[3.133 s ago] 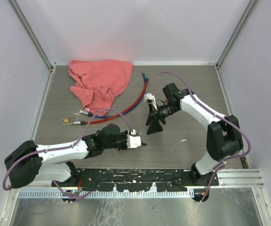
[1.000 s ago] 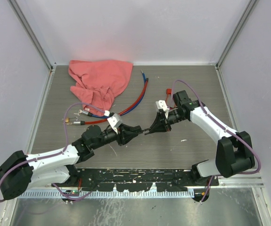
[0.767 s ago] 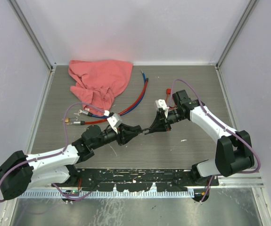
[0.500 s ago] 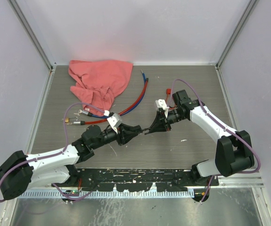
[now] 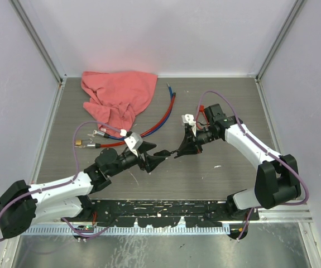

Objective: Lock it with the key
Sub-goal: Lock the lock.

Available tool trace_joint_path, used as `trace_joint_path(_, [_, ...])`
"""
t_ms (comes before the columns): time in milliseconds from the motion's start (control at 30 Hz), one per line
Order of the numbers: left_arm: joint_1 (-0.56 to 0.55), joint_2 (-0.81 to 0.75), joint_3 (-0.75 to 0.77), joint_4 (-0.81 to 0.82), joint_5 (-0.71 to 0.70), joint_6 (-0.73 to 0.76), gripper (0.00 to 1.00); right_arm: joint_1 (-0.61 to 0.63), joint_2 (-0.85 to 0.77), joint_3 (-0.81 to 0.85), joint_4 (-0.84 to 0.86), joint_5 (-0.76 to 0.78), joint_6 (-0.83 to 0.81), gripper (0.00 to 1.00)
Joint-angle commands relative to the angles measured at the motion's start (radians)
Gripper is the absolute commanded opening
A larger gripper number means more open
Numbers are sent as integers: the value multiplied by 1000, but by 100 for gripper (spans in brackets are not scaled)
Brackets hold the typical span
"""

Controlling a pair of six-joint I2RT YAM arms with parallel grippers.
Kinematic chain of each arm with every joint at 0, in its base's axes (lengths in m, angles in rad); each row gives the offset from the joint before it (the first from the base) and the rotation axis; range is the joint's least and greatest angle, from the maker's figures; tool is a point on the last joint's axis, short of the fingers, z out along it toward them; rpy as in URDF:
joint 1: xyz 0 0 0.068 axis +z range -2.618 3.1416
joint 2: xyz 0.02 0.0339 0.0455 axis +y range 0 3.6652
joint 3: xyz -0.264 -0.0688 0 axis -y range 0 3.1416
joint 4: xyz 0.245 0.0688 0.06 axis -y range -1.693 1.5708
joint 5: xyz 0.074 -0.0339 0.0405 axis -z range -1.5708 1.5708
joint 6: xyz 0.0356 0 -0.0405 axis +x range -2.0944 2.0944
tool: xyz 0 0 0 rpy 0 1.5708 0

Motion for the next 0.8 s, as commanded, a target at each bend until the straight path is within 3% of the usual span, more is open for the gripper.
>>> trace_joint_path(0, [-2,-56,44,60,-32,23,71,-4,-28,53,29,-69,31,1])
trace_joint_path(367, [-3,-130,22,-15,-78,51,68,-3,-59,15,151,-55,146,1])
trace_joint_path(767, [-2,-83,123,-147,-236,10,37,-4,-52,11,157,-54,157,1])
